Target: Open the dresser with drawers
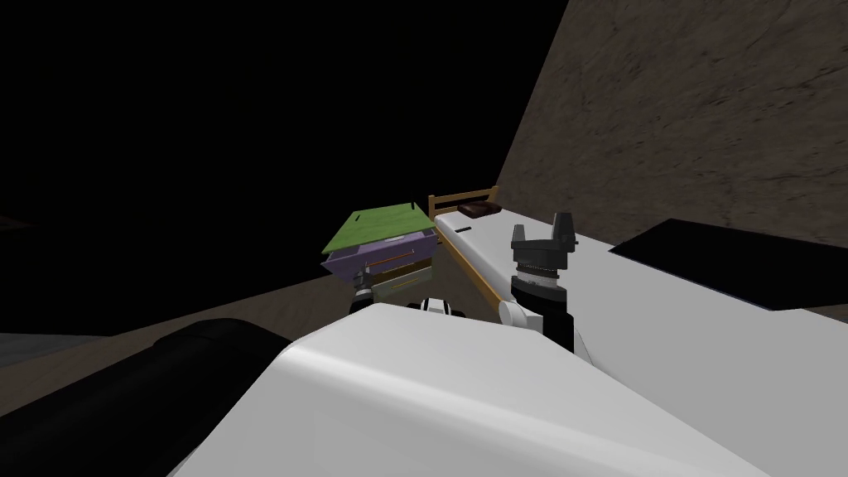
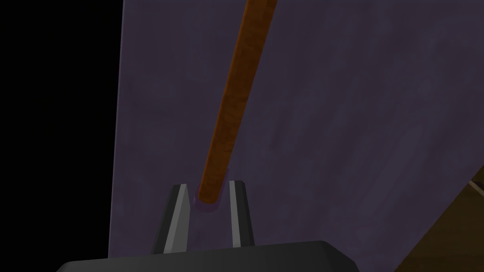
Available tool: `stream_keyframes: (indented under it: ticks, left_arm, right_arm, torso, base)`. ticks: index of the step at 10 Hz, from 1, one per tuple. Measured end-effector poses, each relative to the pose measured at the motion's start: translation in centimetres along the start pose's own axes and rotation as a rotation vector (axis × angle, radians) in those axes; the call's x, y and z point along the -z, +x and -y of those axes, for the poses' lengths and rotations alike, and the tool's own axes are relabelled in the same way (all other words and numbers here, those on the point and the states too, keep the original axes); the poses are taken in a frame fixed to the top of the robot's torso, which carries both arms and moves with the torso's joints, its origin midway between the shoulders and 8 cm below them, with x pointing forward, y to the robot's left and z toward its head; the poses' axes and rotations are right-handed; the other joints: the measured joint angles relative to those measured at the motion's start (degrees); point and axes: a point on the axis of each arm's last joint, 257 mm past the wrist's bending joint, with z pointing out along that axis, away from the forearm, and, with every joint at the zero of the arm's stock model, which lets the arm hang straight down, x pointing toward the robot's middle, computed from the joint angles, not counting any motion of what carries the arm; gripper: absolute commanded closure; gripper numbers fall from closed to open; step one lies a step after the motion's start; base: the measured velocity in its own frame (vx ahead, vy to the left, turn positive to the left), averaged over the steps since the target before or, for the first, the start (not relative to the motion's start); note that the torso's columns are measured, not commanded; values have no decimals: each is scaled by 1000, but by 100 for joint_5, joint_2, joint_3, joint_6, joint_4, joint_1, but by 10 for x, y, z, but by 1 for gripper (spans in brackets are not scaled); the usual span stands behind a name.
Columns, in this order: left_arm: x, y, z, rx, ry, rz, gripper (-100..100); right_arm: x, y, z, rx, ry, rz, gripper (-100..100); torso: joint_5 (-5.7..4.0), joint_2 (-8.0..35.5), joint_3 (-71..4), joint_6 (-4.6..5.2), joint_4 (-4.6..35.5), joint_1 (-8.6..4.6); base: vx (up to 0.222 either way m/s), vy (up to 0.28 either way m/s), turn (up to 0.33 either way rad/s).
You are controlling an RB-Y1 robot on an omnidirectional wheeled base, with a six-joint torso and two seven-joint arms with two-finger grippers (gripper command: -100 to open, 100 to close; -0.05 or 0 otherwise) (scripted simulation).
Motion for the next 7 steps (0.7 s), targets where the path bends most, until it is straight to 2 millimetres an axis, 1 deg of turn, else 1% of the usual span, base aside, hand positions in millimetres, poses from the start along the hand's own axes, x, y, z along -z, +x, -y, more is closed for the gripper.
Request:
stream_keyframes:
  ticks: [2,4,5,7]
  left_arm:
    - [3,0,1,-1,-3,-2,100]
    - [6,-1,-1,-1,-12,-1,100]
    - [7,0,0,-1,-11,-3,100]
    - [9,1,2,0,-7,-7,100]
  right_arm:
    - [0,0,0,0,0,0,0]
    - [0,0,0,0,0,0,0]
    - [0,0,0,0,0,0,0]
    - [0,0,0,0,0,0,0]
  torso:
    - [6,6,5,3,-1,0]
    - [-6,-29,-18,-4,3,24]
    - [-4,-16,-14,-8,1,15]
    - [3,12,9,-2,1,4]
  base:
    - [-187,-98,4]
    - [-99,-52,6]
    - [-154,-92,19]
    - [-189,-93,8]
